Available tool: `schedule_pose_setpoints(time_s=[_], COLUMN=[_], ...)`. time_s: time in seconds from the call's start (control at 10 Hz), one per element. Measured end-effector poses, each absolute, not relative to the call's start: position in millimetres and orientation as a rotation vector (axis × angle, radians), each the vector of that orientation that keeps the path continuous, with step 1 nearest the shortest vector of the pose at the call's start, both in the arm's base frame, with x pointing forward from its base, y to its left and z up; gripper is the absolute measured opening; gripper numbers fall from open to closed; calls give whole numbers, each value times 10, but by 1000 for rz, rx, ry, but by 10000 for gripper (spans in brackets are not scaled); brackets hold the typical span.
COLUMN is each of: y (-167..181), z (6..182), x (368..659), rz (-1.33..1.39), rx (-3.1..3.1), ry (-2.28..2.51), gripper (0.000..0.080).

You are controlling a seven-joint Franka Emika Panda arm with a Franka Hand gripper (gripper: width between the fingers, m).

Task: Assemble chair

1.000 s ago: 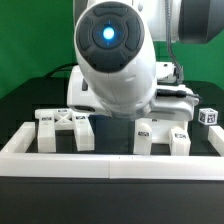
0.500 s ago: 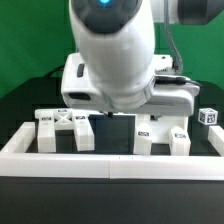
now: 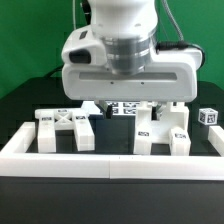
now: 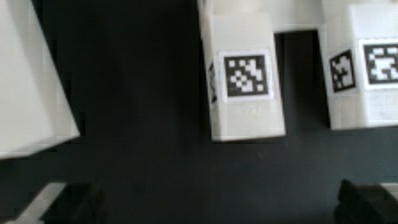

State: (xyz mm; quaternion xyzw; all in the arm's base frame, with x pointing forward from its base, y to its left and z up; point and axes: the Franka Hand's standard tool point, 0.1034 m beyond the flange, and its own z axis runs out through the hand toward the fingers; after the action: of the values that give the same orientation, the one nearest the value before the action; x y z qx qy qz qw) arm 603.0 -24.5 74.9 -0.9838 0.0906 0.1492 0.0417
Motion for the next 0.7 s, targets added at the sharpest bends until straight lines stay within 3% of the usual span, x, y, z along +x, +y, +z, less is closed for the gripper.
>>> schedule_pose_setpoints(time_s=[0.3,0.5,0.7], y=[-487,-836,-863], z=[836,925,899], x=[5983,5943,5914], rz=[119,110,118], rx=[-3073,-3071,-3071], ry=[222,191,201], gripper=[649,649,649])
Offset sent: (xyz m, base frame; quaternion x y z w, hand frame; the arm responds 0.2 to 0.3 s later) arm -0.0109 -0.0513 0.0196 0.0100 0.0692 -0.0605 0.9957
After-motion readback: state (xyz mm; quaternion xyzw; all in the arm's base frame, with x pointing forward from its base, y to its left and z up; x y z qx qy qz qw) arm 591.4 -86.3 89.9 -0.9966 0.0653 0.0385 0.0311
